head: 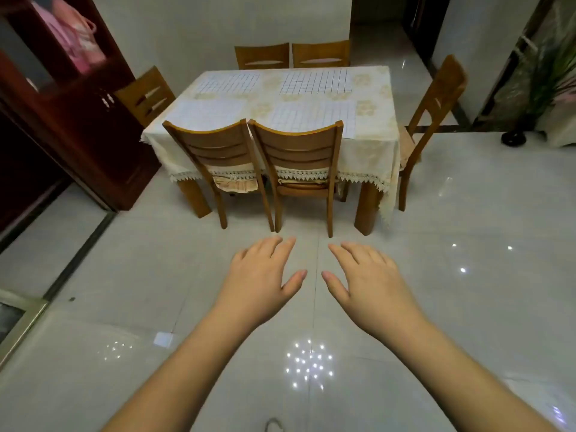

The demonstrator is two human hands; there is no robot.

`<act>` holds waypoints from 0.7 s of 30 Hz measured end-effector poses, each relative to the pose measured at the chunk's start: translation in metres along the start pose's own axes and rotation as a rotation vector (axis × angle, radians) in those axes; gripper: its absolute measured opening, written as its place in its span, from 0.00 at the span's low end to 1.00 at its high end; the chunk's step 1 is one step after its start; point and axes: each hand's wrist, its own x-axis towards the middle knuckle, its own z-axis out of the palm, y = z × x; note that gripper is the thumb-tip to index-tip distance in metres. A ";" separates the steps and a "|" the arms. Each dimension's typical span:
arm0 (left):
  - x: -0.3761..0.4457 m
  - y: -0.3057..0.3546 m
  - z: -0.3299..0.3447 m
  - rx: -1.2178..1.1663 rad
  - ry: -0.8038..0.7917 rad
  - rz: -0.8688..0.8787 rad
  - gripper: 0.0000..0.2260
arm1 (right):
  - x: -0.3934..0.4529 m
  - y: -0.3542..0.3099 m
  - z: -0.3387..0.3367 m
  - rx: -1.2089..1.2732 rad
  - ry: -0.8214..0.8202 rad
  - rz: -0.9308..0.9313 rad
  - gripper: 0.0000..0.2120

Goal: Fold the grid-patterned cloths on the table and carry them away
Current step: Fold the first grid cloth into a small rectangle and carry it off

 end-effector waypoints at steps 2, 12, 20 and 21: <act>0.011 -0.003 0.009 0.003 -0.007 0.021 0.28 | 0.013 -0.002 0.006 0.001 0.000 -0.010 0.27; 0.104 -0.087 0.022 -0.034 0.035 0.044 0.28 | 0.129 -0.024 0.024 -0.053 -0.012 -0.007 0.26; 0.186 -0.161 0.001 -0.025 0.079 0.117 0.28 | 0.231 -0.068 0.017 -0.052 0.011 -0.028 0.26; 0.194 -0.166 0.001 -0.023 0.074 0.124 0.28 | 0.240 -0.070 0.018 -0.049 0.011 -0.026 0.26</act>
